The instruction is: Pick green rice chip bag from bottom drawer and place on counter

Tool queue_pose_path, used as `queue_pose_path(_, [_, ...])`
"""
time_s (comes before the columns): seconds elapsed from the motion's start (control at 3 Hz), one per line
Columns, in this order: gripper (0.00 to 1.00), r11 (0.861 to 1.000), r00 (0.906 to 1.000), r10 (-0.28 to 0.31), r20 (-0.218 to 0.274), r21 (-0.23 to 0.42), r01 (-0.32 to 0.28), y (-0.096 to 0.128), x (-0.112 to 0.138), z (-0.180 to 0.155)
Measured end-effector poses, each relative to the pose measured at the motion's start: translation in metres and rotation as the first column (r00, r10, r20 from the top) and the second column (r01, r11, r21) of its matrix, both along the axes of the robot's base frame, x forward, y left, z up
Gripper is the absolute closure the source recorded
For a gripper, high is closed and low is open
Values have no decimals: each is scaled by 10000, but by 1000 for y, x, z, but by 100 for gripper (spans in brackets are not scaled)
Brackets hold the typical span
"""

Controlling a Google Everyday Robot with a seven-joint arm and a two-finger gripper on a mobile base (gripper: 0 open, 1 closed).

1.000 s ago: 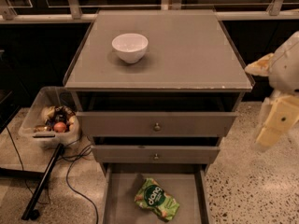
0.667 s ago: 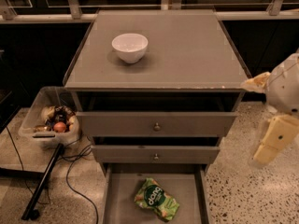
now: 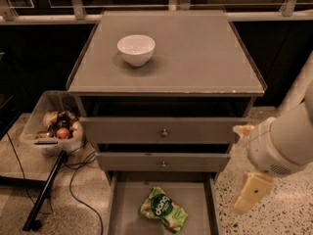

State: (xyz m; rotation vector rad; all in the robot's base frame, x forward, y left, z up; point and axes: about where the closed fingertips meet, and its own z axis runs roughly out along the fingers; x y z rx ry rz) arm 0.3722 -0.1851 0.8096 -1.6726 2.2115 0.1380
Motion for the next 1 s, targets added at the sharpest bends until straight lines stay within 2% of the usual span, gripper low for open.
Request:
queue_pose_path(0.33, [0, 9929, 9923, -1188, 348, 36, 1187, -8, 16, -42])
queue_pose_path(0.67, [0, 9892, 9838, -1466, 1036, 226, 1450, -7, 33, -36])
queue_pose_path(1.0, [0, 9892, 9838, -1463, 1037, 226, 1448, -7, 33, -36])
